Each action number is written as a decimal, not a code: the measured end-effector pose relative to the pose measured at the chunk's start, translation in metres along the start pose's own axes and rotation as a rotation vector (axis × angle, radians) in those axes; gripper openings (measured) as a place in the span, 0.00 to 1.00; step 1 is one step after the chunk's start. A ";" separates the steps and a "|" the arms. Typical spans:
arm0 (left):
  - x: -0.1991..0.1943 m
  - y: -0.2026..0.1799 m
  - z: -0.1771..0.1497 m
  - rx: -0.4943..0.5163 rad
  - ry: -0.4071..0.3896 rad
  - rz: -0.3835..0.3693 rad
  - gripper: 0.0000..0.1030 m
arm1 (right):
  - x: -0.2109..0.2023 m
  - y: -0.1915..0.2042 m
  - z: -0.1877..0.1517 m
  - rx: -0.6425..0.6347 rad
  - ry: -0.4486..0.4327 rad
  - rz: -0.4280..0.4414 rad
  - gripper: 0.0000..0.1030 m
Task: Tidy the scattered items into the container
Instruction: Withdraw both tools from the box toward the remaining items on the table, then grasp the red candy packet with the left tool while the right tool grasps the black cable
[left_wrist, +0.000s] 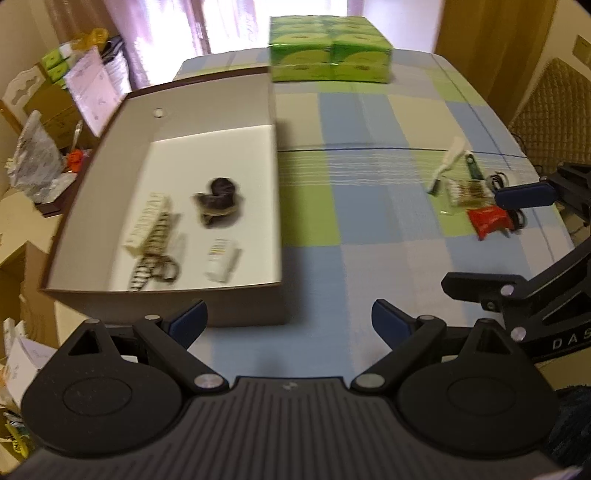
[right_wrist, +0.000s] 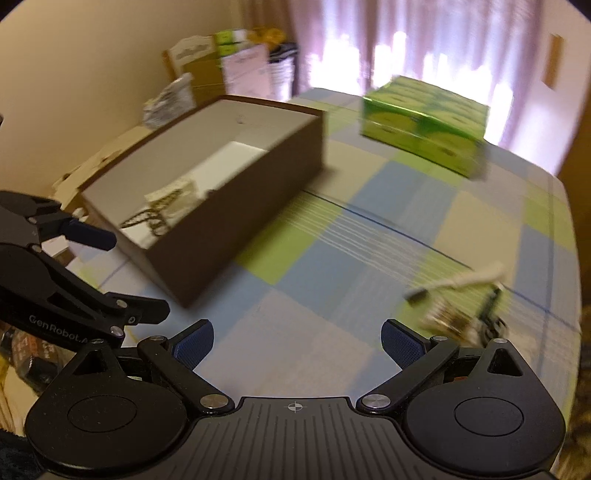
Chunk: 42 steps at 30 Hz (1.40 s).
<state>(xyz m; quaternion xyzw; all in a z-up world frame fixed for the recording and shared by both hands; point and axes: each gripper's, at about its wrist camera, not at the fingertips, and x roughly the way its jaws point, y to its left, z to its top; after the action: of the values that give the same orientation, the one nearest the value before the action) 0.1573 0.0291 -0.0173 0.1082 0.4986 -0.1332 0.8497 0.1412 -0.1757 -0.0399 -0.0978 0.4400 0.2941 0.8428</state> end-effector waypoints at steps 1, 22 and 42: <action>0.002 -0.007 0.002 0.006 0.003 -0.007 0.91 | -0.003 -0.008 -0.003 0.021 0.000 -0.010 0.99; 0.062 -0.127 0.049 0.193 -0.006 -0.164 0.90 | -0.039 -0.147 -0.063 0.326 -0.056 -0.236 0.98; 0.120 -0.163 0.081 0.304 0.033 -0.212 0.80 | 0.025 -0.189 -0.073 0.194 -0.022 -0.139 0.36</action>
<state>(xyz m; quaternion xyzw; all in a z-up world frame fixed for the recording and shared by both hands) 0.2252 -0.1640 -0.0921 0.1844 0.4950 -0.2942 0.7965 0.2128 -0.3489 -0.1210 -0.0429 0.4494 0.1923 0.8713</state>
